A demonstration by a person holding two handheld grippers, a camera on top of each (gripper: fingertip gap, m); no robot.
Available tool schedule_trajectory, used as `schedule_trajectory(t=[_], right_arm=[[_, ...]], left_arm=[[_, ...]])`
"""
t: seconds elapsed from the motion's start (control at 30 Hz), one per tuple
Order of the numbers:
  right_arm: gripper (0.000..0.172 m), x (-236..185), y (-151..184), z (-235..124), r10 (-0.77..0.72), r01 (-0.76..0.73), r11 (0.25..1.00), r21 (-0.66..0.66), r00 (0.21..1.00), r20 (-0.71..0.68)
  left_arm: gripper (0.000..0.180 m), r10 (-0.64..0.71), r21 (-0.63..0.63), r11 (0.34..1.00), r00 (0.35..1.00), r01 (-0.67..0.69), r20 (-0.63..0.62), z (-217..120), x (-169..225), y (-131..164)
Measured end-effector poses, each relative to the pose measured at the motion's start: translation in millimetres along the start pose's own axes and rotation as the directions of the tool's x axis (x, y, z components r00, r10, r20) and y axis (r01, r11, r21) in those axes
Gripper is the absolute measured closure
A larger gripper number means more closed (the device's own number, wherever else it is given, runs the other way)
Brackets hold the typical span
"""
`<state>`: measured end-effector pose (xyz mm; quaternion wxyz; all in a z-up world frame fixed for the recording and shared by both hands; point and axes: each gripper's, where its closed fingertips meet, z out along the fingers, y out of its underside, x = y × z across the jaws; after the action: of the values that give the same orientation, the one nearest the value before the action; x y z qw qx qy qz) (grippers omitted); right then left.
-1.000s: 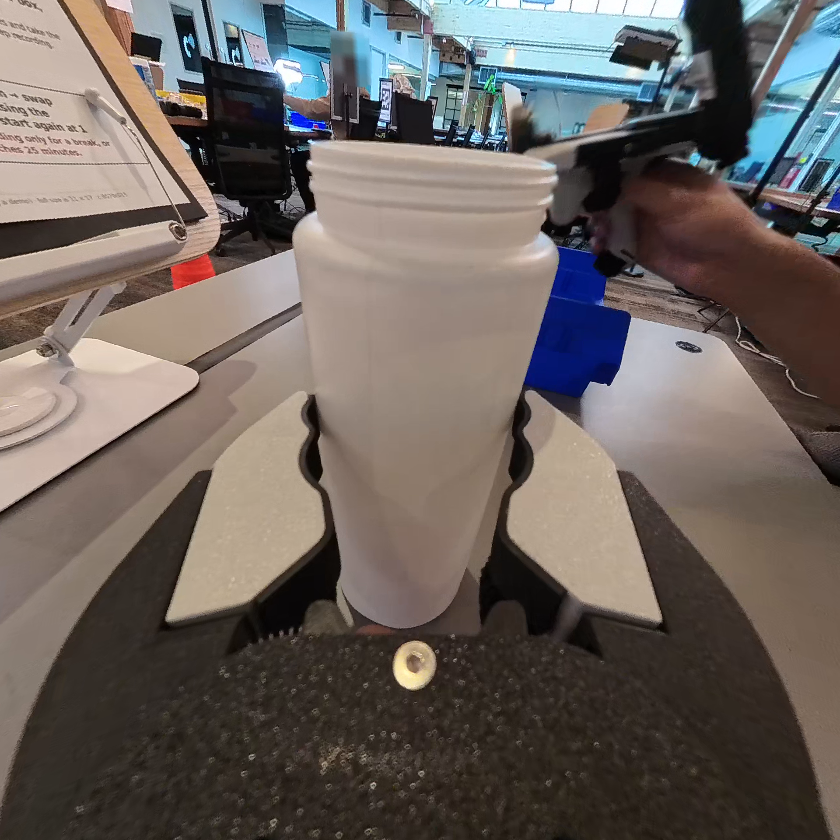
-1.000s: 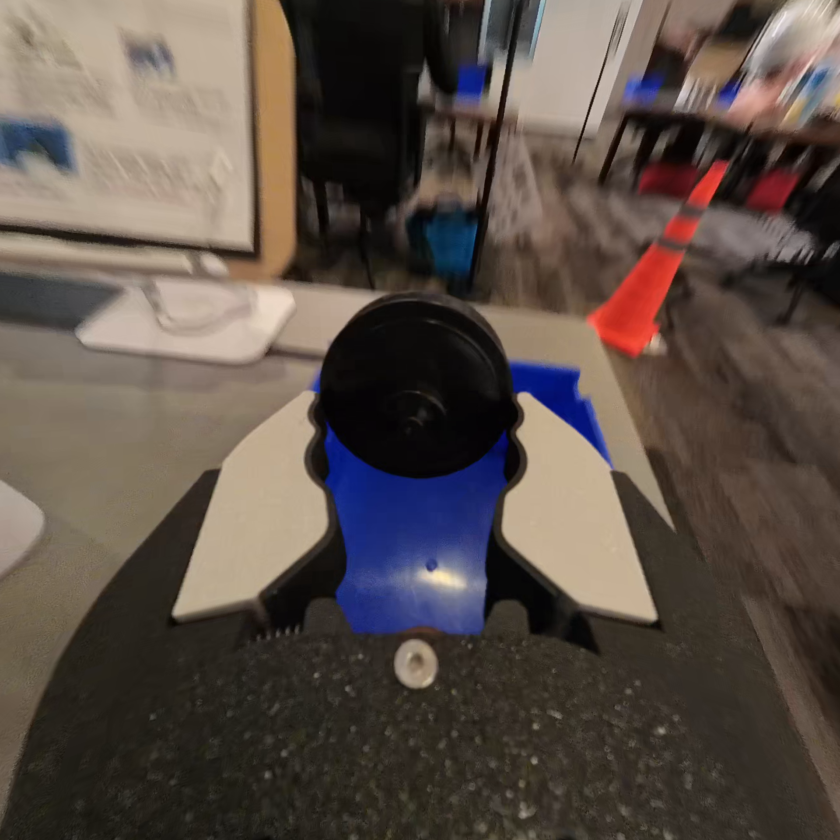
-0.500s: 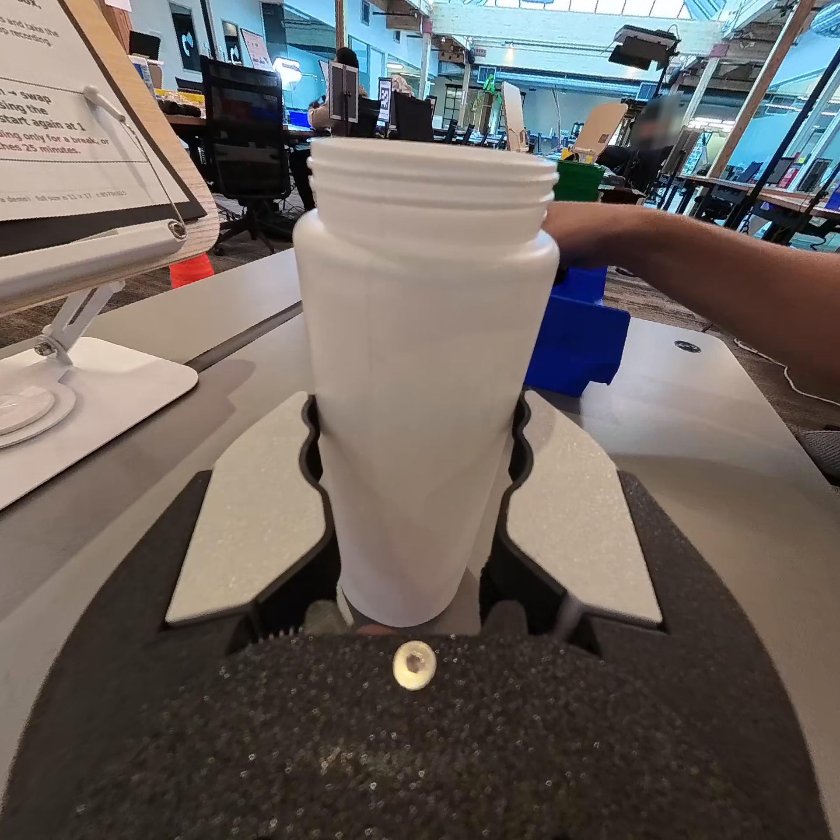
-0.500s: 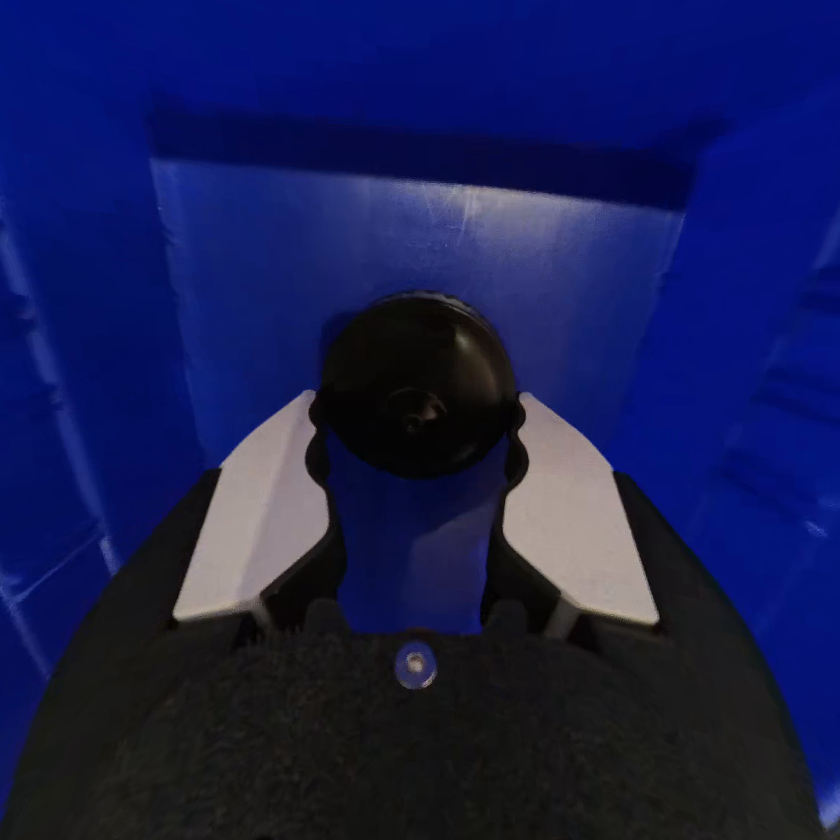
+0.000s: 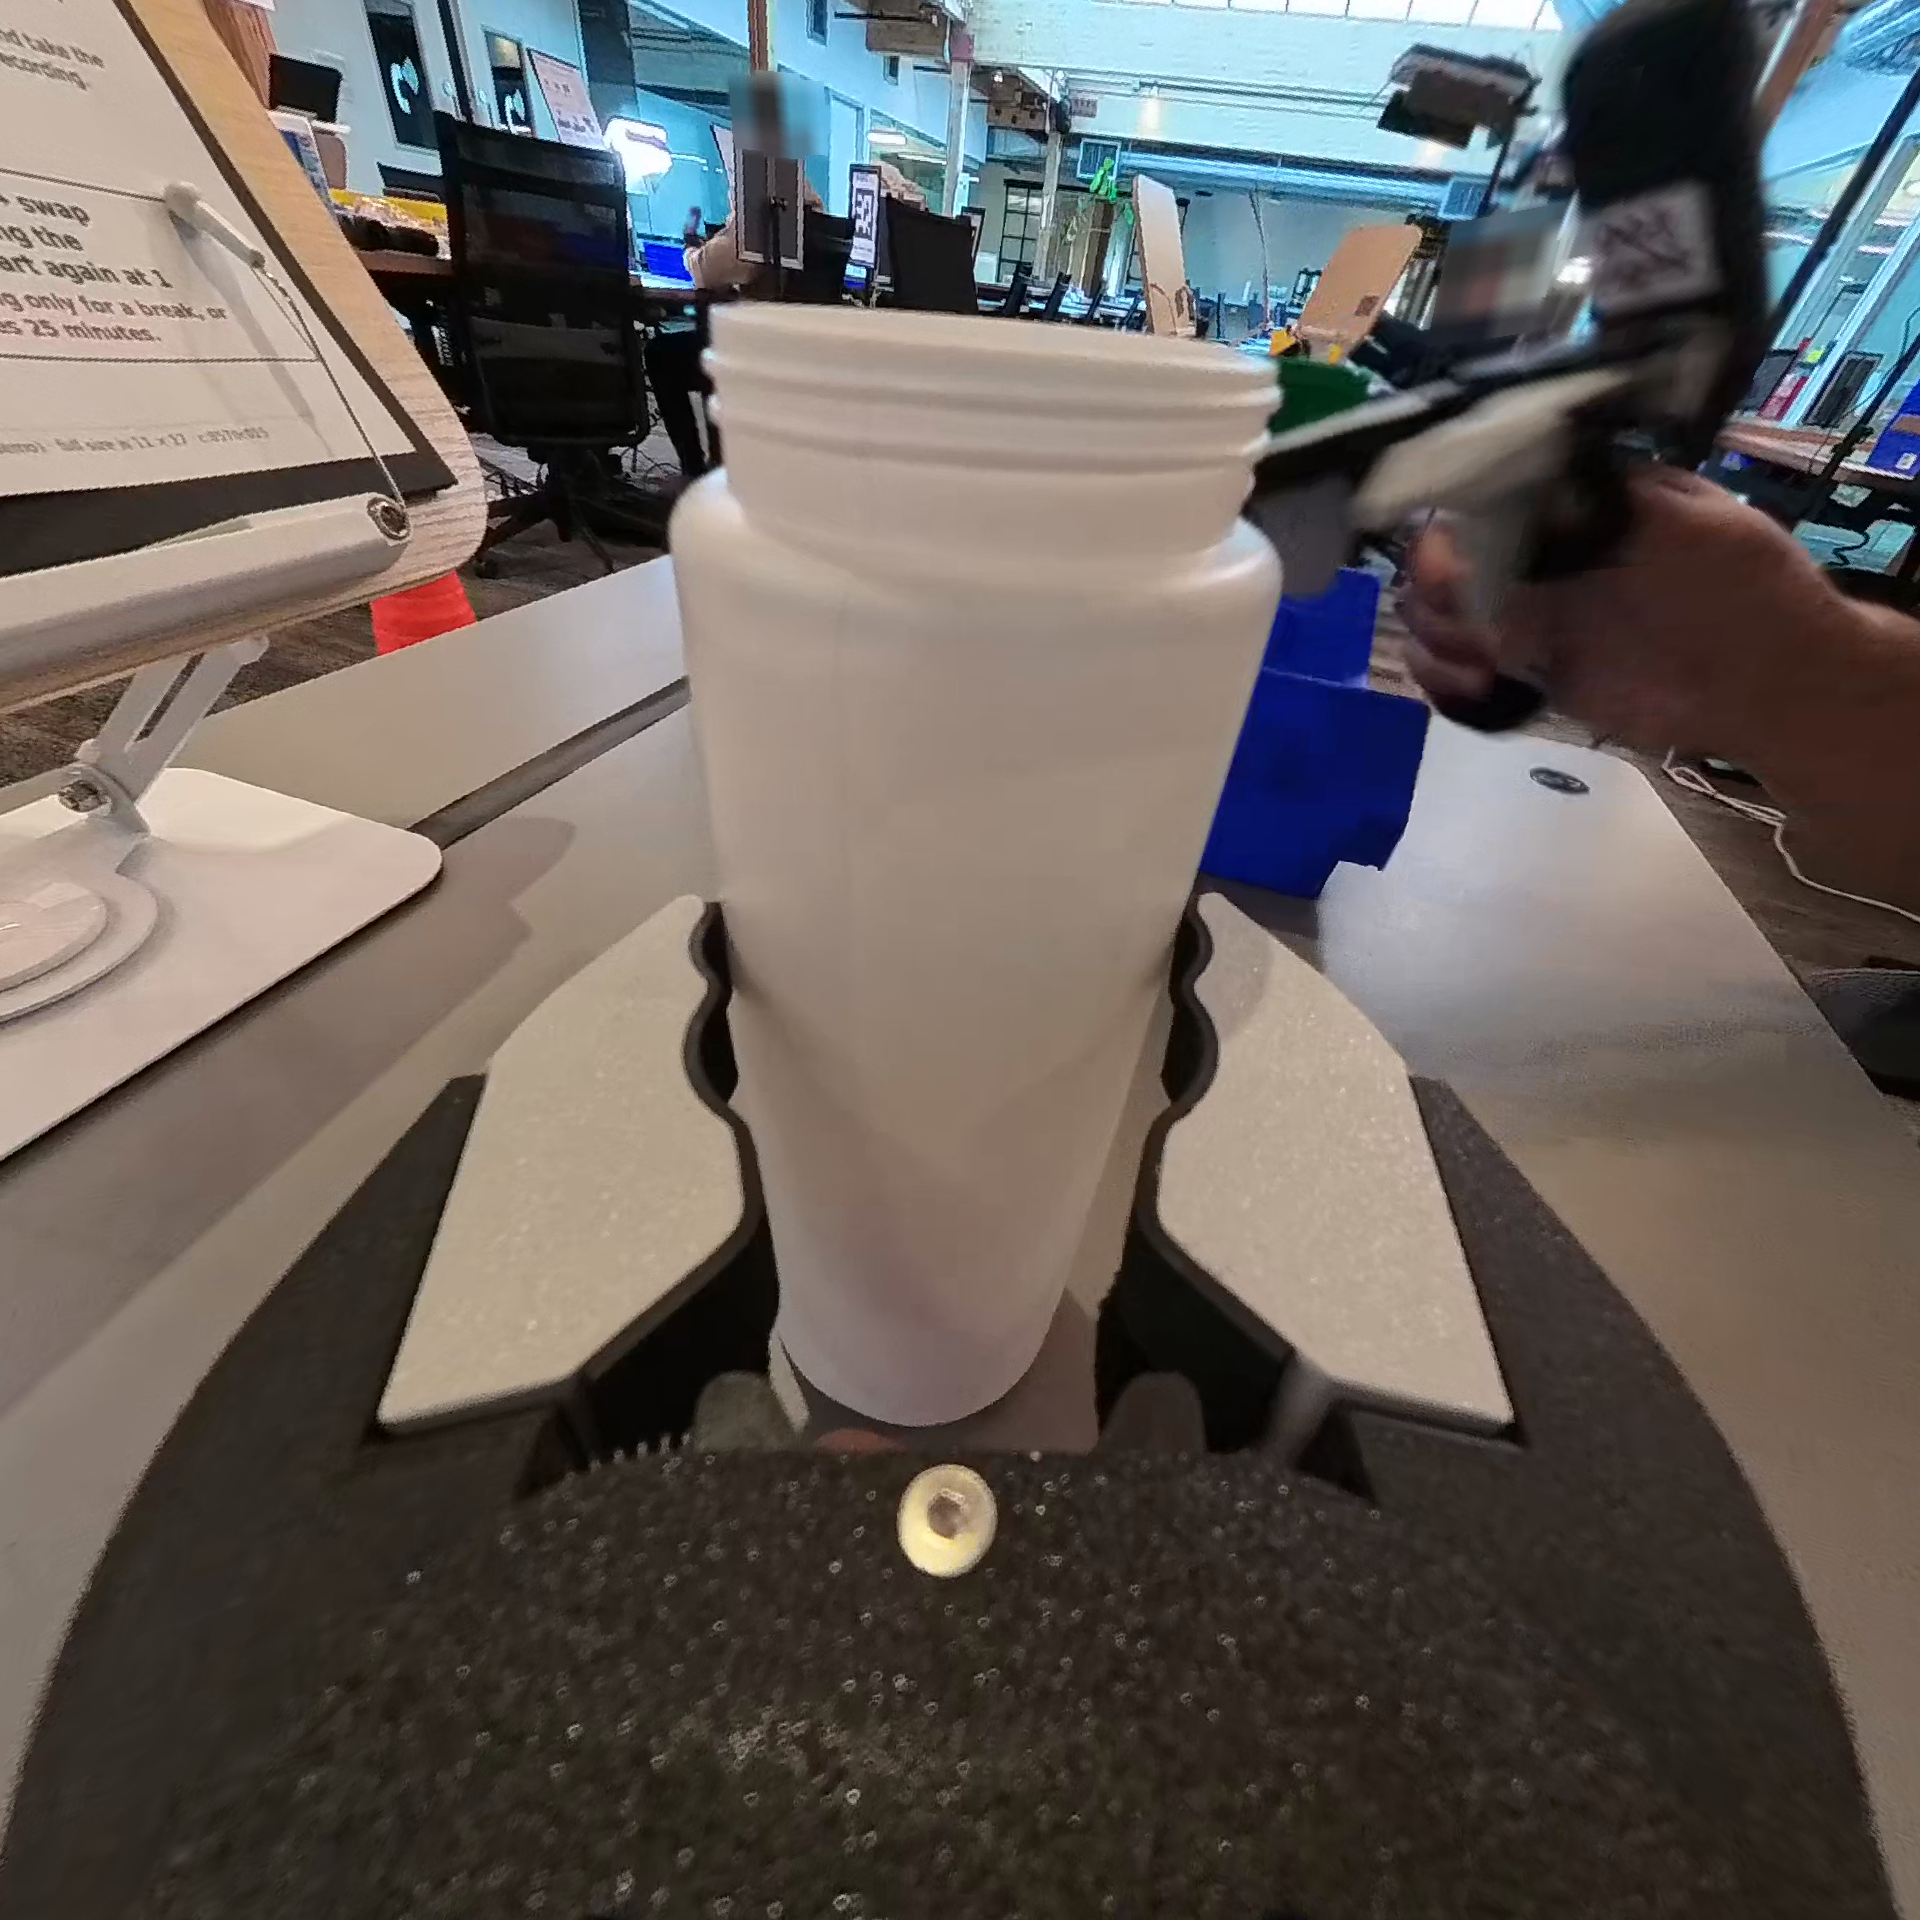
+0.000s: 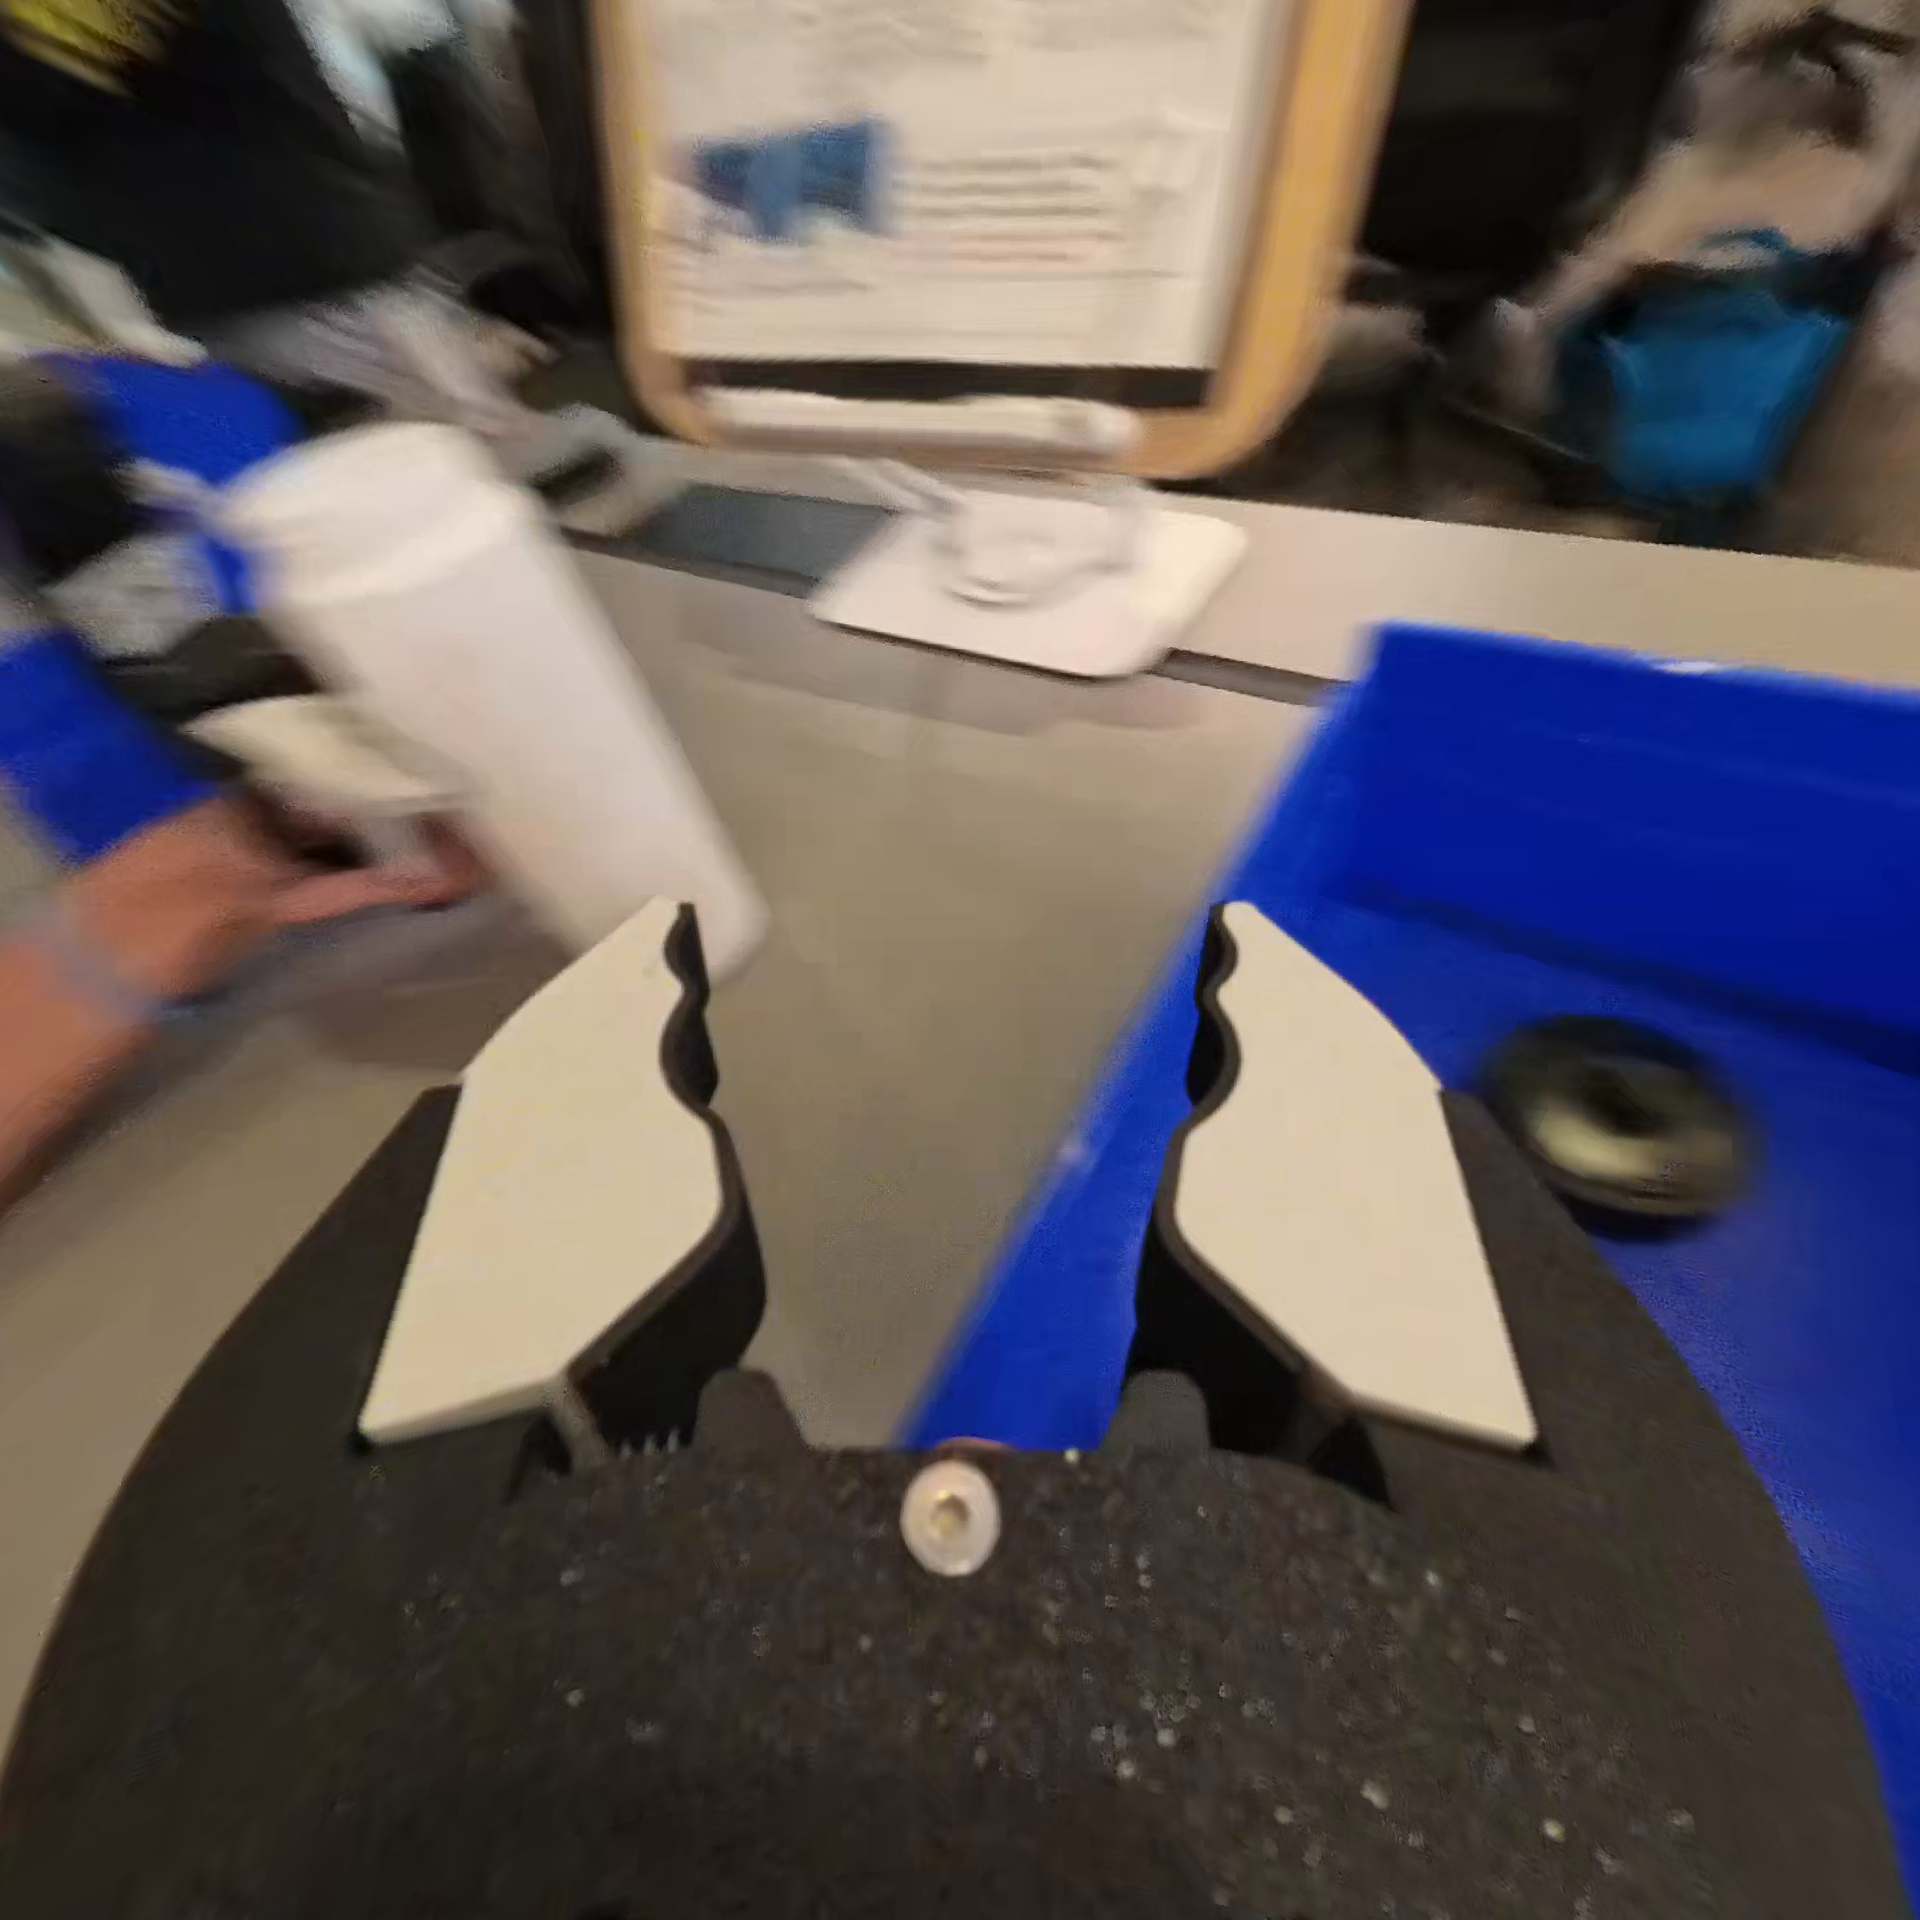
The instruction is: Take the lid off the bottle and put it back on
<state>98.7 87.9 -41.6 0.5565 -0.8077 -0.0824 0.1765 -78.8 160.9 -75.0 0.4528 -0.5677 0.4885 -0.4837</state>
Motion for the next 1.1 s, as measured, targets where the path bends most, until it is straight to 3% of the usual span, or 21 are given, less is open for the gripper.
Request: schedule_trajectory(t=[0.07, 0.17, 0.3, 0.43, 0.53, 0.63, 0.73, 0.83, 0.93, 1.0, 1.1], right_arm=[[0.08, -67.8, 25.9, -14.6, 0.054, -0.069, 0.994, 0.088, 0.984, 0.172], [0.084, -157.4, 77.4, -29.1, 0.14, -0.174, 0.984, 0.045, 0.901, 0.411], [0.092, -213.6, 102.2, -46.5, 0.093, -0.147, 0.987, 0.066, 0.854, 0.512], [0.086, -222.2, 115.5, -40.9, 0.03, -0.06, 0.997, 0.046, 0.873, 0.487], [0.08, -212.1, 117.1, -34.4, 0.041, -0.075, 0.995, 0.06, 0.897, 0.44], [0.077, -194.1, 112.8, -24.3, 0.036, -0.071, 0.994, 0.084, 0.93, 0.366], [0.075, -178.9, 104.1, -2.9, -0.027, -0.001, 0.996, 0.086, 0.947, 0.321], [0.068, -163.6, 84.9, 30.7, -0.105, 0.082, 0.993, 0.089, 0.949, 0.298], [0.058, -154.4, 52.4, 71.8, -0.183, 0.139, 0.978, 0.153, 0.926, 0.33], [0.052, -154.8, 30.9, 96.2, -0.213, 0.145, 0.97, 0.194, 0.891, 0.4], [0.047, -158.2, 12.8, 127.2, -0.269, 0.172, 0.958, 0.229, 0.816, 0.512]], left_arm=[[0.1, 0.013, -0.015, 1.0, 1.0, -0.013, -0.002, -0.2, 1.3, 0.8], [0.1, 0.026, -0.021, 0.999, 1.0, -0.026, -0.008, -0.6, 3.2, 1.3], [0.099, 0.001, -0.052, 0.999, 0.999, -0.003, -0.038, -3.1, 7.4, 3.3], [0.076, -0.02, -0.051, 0.999, 0.999, 0.018, -0.048, -10.5, 11.3, -6.4], [0.074, -0.019, 0.04, 0.999, 1.0, 0.02, -0.013, -24.5, 13.6, -36.7], [0.085, -0.013, 0.075, 0.997, 0.993, 0.005, 0.118, -41.3, 3.6, -58.5], [0.087, -0.045, 0.043, 0.998, 0.953, 0.034, 0.299, -56.5, -15.1, -59.1], [0.088, -0.168, 0.067, 0.986, 0.935, 0.155, 0.312, -72.2, 9.7, -35.8], [0.094, -0.263, 0.085, 0.965, 0.916, 0.249, 0.303, -91.6, 59.1, 2.3], [0.094, -0.256, 0.001, 0.963, 0.913, 0.27, 0.317, -103.4, 92.4, 32.2], [0.095, -0.233, -0.021, 0.968, 0.928, 0.249, 0.29, -123.3, 138.5, 50.9]])
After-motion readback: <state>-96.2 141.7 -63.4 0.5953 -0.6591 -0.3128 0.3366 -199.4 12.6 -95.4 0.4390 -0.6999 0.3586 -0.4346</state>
